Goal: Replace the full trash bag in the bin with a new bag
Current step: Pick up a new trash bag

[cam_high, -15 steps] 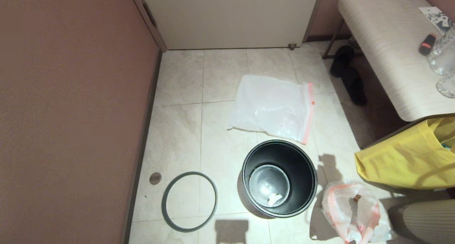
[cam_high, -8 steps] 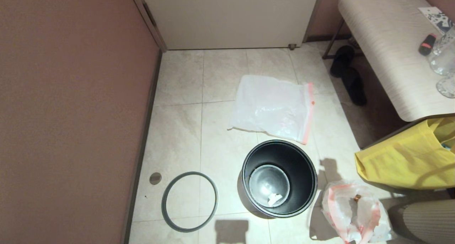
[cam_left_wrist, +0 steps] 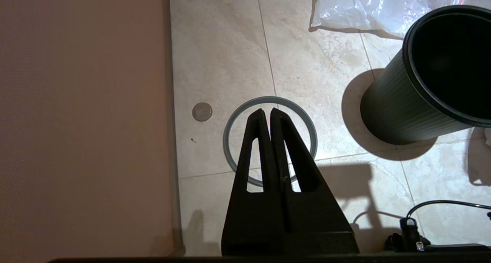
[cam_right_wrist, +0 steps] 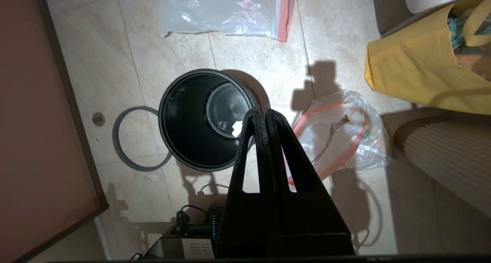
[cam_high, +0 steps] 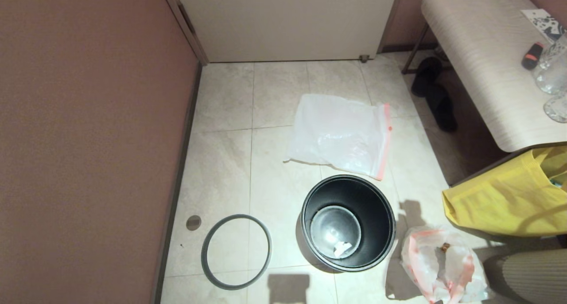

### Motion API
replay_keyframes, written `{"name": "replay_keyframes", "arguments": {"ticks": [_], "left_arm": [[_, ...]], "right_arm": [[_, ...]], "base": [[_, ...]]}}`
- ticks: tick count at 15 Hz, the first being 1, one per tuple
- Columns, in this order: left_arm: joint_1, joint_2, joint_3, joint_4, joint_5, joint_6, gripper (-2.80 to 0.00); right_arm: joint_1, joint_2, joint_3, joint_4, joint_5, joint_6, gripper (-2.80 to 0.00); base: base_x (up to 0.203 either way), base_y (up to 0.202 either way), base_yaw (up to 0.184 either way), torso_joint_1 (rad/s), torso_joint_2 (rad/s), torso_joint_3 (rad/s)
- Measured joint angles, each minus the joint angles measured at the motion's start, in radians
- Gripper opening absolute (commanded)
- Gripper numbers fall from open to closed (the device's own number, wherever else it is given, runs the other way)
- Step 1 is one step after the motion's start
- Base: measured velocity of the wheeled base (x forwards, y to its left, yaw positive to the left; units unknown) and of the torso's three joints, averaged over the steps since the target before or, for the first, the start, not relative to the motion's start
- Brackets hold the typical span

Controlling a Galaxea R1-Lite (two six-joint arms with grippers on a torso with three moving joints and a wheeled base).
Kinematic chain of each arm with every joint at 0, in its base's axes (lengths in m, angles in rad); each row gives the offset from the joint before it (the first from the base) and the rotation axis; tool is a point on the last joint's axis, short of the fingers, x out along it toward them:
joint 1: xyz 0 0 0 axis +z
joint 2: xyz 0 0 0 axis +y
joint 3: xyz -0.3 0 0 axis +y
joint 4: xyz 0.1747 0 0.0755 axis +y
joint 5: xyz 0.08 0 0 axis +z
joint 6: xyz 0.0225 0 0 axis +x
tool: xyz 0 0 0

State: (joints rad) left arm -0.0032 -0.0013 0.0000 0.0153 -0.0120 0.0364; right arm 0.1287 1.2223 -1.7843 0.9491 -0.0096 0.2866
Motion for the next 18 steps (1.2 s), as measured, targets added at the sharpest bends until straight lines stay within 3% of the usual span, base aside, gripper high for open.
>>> {"name": "replay_keyframes", "arguments": {"ticks": [7,18], "left_arm": [[0.0,0.0,0.0,-0.001,0.0,0.004,-2.8],[0.0,0.0,0.0,-0.001,0.0,-0.003,-2.8]], "right_arm": [[0.001,-0.011,0.005,-0.001,0.002,0.003,-2.8],[0.001,-0.013,0.094,-0.042,0.078,0.003,-2.8]], "base": [[0.185,0.0,-0.001,0.003,0.0,0.002],[0.005,0.0,0.0,0.001,0.0,0.001]]}}
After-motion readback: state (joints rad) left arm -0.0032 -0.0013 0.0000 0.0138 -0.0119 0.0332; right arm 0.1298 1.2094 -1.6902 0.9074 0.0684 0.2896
